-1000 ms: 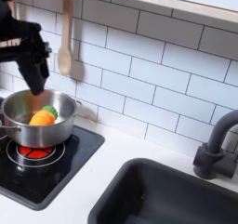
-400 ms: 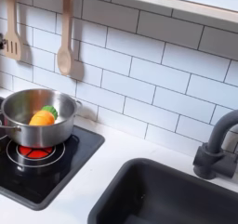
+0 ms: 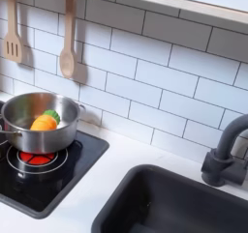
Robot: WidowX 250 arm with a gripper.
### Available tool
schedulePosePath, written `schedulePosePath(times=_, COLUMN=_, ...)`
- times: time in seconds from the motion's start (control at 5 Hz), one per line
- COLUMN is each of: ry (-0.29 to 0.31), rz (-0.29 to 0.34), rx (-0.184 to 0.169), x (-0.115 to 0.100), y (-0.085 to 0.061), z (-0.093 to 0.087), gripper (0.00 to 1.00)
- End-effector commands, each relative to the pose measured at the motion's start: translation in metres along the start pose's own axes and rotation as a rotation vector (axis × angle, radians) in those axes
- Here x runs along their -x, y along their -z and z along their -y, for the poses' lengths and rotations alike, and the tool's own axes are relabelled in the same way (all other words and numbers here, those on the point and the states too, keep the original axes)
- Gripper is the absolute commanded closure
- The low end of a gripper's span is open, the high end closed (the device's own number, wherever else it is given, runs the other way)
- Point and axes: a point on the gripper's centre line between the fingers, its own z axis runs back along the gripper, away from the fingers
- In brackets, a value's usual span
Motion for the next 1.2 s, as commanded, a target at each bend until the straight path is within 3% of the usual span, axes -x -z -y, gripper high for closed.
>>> schedulePosePath(times=0.0, ry=0.003, rz=0.085, rx=0.024, x=-0.02, y=-0.002, z=0.003, gripper=1.0)
schedulePosePath(times=0.2, ry=-0.001, rz=0.123, rx=0.027, x=-0.032, y=-0.004, z=0.003, gripper=1.0)
schedulePosePath(times=1.0, ry=-0.072, rz=0.17, rx=0.062, x=-0.08, y=0.006, z=-0.006, gripper=1.0)
